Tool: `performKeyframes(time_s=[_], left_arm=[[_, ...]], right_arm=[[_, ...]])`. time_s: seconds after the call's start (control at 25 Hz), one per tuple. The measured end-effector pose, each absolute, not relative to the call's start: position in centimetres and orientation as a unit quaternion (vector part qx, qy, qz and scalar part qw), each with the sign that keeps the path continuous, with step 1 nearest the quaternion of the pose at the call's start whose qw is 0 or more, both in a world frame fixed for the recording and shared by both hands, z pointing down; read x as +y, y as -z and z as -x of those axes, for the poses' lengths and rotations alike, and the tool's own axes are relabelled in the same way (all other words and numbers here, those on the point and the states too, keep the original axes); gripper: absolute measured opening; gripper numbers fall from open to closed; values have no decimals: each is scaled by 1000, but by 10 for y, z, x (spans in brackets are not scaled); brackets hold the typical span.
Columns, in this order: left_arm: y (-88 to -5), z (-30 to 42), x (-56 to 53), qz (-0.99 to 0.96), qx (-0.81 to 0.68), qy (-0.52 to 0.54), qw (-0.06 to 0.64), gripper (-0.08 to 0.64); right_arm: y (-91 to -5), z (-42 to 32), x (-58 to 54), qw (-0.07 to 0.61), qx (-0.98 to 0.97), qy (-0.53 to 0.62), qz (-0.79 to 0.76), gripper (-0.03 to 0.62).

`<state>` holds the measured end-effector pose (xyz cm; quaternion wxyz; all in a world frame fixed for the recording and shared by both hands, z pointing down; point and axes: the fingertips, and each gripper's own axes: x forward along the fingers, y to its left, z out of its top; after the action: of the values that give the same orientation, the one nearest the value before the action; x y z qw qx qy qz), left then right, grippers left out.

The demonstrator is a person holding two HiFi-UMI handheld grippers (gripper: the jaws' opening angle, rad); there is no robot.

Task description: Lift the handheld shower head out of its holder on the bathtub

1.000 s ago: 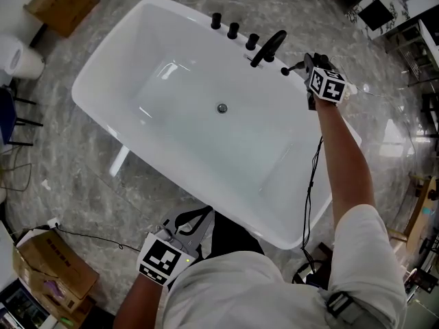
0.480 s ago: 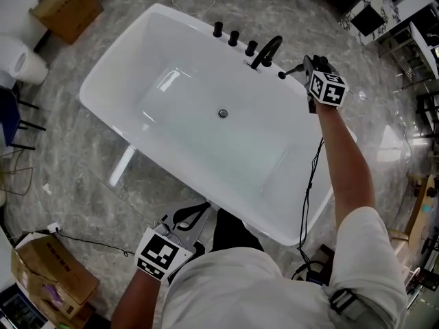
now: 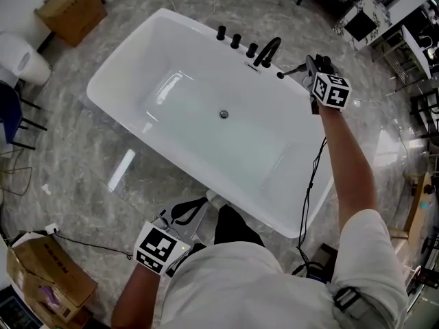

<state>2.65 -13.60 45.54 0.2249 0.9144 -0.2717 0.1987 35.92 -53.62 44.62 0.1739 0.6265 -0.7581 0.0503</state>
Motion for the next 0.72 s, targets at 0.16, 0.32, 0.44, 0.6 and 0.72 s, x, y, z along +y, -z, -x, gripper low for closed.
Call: performKeyframes(time_s=[0.16,0.32,0.44,0.6,0.72], left_arm=[[-448,-10,-115,-918,-269,-196,216,6],[-445,3,-95,-920,-271,-192,209,6],[-442,13,-82,-921,-272,-189,206,6],[-437,21,-64,-923,-273,-184,200,6],[-433,26,-50,-924,-275,-181,195,6]], right_arm=[[-417,-342,-505,168,-762,-32,-625,139],[-396,-328,-473,166,-764,-16,-623,140],[-384,-322,-451,164,-765,-7,-623,139],[-367,-317,-424,163,-765,3,-623,140],[-350,-311,-403,157,-767,11,-622,140]])
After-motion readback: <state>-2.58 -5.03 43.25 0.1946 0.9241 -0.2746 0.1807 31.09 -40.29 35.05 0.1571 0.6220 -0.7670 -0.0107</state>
